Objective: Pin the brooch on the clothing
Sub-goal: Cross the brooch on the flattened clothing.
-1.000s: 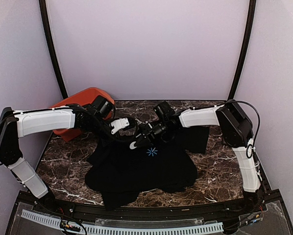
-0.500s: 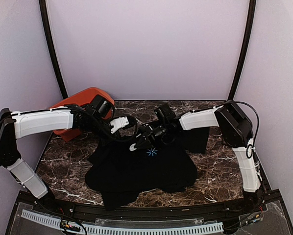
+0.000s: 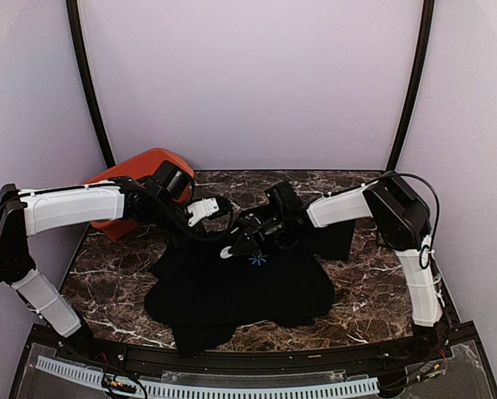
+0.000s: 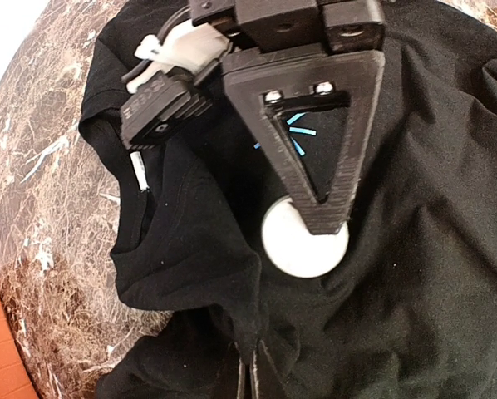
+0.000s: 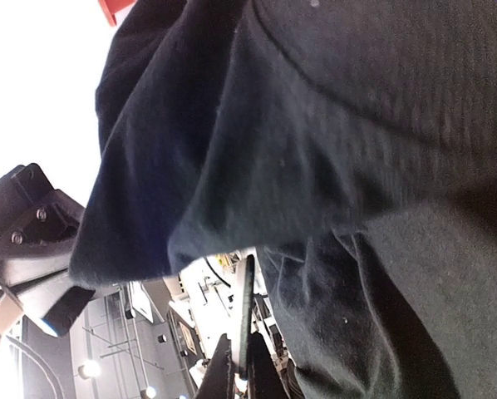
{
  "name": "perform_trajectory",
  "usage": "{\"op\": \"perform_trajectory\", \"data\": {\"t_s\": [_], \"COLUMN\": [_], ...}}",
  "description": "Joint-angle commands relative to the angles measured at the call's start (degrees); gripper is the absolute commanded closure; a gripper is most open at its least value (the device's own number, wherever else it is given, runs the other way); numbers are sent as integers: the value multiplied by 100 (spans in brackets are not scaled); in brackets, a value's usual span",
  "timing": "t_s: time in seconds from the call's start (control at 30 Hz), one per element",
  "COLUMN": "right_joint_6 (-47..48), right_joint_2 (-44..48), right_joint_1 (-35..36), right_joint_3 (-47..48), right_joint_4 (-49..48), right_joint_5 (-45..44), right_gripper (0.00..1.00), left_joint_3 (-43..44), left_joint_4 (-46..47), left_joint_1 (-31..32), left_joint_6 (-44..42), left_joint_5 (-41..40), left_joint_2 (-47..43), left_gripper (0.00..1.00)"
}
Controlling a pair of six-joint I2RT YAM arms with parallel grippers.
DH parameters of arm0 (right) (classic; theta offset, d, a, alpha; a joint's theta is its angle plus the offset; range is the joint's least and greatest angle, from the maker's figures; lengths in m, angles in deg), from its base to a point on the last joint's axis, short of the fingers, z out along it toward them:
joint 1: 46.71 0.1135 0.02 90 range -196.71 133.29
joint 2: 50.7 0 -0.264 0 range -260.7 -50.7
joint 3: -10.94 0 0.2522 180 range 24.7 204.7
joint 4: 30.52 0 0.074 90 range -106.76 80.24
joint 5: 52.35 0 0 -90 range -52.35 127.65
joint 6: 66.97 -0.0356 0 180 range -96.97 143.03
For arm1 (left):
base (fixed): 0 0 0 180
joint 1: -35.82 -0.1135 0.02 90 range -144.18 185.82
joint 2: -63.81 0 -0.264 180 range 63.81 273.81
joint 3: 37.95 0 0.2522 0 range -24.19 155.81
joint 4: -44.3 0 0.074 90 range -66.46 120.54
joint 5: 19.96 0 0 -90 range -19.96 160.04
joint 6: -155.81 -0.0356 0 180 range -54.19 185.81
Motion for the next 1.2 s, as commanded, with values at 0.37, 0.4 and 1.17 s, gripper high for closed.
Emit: {"op": "perform_trajectory", "data": {"t_s": [0.37, 0.4, 1.17], "right_joint_6": [-1020, -1024, -1288], "right_joint_2": [197, 184, -138], "right_joint_1": [-125, -126, -181], "right_joint_3": [-342, -319, -216], "right_joint_4": [-1533, -1529, -1675], "right_joint_5": [293, 291, 285], "right_gripper": [100, 100, 100], "left_joint_3": [-91, -91, -117], "left_joint_4": [-17, -11, -6], "left_joint_1": [46, 46, 99], "left_joint_6": [-60, -65, -111], "left_joint_5": [117, 125, 195], "left_joint_2": [-135, -140, -205], "left_gripper": [99, 99, 99]}}
